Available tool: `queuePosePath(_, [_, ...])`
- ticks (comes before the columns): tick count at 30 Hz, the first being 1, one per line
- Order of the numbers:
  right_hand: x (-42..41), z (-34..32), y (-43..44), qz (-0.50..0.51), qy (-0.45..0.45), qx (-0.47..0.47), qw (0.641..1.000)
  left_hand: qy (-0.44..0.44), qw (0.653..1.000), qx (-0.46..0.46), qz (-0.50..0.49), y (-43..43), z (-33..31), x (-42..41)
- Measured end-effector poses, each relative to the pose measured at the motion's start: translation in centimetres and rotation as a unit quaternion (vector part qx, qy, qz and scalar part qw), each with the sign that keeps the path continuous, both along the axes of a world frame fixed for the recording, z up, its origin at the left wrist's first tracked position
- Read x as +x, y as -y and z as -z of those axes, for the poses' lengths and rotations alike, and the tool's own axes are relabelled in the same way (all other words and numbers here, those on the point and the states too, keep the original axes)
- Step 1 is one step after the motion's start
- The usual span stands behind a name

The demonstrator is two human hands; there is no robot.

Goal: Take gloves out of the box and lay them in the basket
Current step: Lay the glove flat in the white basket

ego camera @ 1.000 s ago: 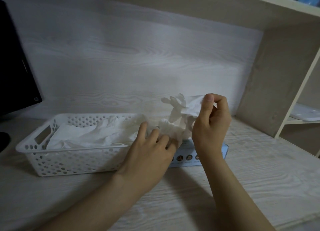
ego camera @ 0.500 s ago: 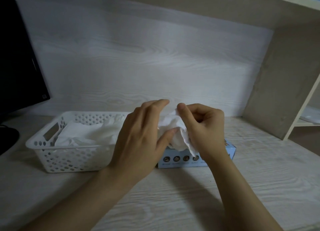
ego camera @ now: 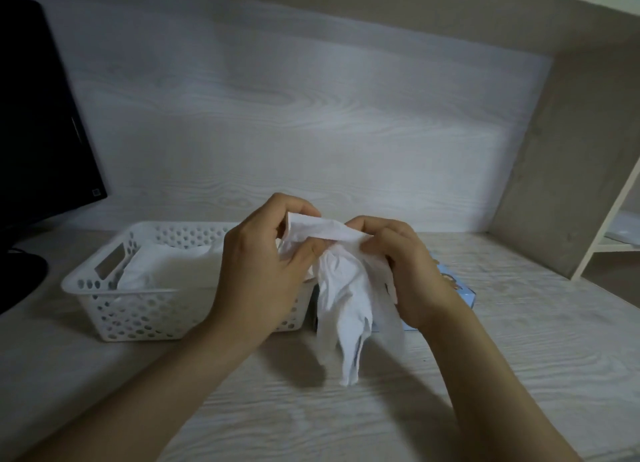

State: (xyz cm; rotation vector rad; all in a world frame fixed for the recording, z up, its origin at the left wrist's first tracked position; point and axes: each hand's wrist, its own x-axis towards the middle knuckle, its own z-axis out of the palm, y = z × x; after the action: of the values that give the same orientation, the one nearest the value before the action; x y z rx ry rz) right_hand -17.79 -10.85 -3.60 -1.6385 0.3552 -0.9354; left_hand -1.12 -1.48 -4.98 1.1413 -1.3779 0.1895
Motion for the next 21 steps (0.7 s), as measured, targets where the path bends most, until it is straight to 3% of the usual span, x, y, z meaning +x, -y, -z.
queuePosePath(6, [-0.6,0.1,0.5,0.016,0.005,0.096,0.995,-0.012,0.997,0.045,0.063,0.0,-0.4,1.4])
queuePosePath(11, [-0.1,0.4,0.5,0.091,0.02,0.045,0.995,-0.029,0.996,0.054,0.061,-0.2,-0.6,2.0])
queuePosePath(15, [-0.1,0.2,0.4,0.144,0.022,0.003,0.989,-0.027,0.999,0.028,-0.02,-0.3,-0.8,2.2])
queuePosePath(21, [0.2,0.4,0.2,0.178,-0.034,-0.079,0.98,-0.04,0.996,0.024,-0.072,0.1,-1.0,2.9])
